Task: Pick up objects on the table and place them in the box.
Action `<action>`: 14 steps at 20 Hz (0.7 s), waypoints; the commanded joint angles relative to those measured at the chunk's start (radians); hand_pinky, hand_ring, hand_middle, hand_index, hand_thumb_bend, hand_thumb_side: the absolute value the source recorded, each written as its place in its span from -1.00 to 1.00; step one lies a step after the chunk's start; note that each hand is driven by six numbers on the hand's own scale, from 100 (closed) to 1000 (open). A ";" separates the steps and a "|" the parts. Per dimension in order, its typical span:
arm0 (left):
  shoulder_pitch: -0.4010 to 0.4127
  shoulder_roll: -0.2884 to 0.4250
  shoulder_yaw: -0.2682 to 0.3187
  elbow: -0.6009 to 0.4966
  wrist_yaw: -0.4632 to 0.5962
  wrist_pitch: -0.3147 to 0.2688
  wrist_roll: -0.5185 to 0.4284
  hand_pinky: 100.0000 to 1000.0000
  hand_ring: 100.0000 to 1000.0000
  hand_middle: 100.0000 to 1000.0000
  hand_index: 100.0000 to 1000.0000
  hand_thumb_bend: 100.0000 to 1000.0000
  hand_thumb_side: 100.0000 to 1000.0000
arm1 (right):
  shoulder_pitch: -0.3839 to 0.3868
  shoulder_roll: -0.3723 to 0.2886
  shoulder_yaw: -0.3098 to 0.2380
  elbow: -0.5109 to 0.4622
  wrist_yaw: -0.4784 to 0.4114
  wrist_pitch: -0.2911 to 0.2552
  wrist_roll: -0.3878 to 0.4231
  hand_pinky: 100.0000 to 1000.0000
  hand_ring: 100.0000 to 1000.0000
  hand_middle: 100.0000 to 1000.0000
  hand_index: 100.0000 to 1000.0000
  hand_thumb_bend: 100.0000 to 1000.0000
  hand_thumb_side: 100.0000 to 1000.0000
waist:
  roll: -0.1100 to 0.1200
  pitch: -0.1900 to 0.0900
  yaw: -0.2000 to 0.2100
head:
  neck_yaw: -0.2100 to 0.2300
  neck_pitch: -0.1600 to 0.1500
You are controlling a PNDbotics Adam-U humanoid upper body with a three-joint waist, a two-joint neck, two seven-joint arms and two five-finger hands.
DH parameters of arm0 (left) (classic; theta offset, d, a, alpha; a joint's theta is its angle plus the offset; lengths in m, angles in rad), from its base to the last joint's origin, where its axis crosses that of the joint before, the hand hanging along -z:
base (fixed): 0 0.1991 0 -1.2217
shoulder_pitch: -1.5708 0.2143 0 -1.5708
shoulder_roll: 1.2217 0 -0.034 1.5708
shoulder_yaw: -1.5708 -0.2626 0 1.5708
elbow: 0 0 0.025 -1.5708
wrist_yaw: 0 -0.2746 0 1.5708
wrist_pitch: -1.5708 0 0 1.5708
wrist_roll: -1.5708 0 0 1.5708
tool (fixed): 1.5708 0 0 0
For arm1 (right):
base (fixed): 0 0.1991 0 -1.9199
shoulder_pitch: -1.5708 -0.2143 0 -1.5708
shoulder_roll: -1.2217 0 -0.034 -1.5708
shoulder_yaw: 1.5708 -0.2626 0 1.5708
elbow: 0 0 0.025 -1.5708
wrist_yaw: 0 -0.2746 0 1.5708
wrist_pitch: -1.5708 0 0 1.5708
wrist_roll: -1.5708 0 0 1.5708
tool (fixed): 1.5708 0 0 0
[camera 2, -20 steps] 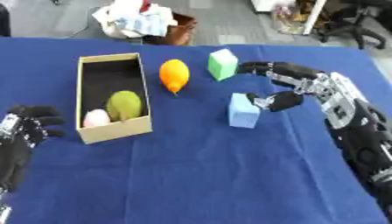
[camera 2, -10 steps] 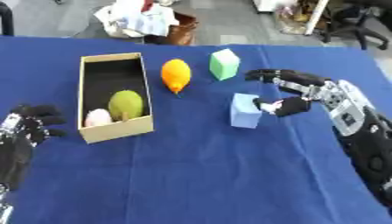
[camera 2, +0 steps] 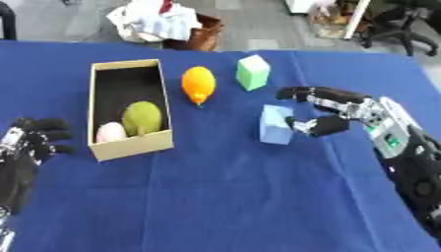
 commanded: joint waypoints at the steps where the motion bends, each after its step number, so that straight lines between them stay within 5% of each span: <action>1: -0.006 0.017 0.006 -0.020 0.001 -0.001 0.002 0.19 0.38 0.28 0.44 -1.00 0.85 | -0.017 -0.013 0.002 0.008 0.022 -0.276 0.278 0.76 0.92 0.99 1.00 -1.00 0.50 | -0.004 -0.013 0.000 | 0.000 -0.003; 14: -0.006 0.018 0.005 -0.020 0.001 0.000 0.000 0.20 0.39 0.28 0.44 -1.00 0.86 | -0.023 0.013 0.028 0.054 0.120 -0.276 0.247 0.76 0.92 1.00 1.00 -1.00 0.55 | -0.003 -0.012 0.000 | -0.005 0.000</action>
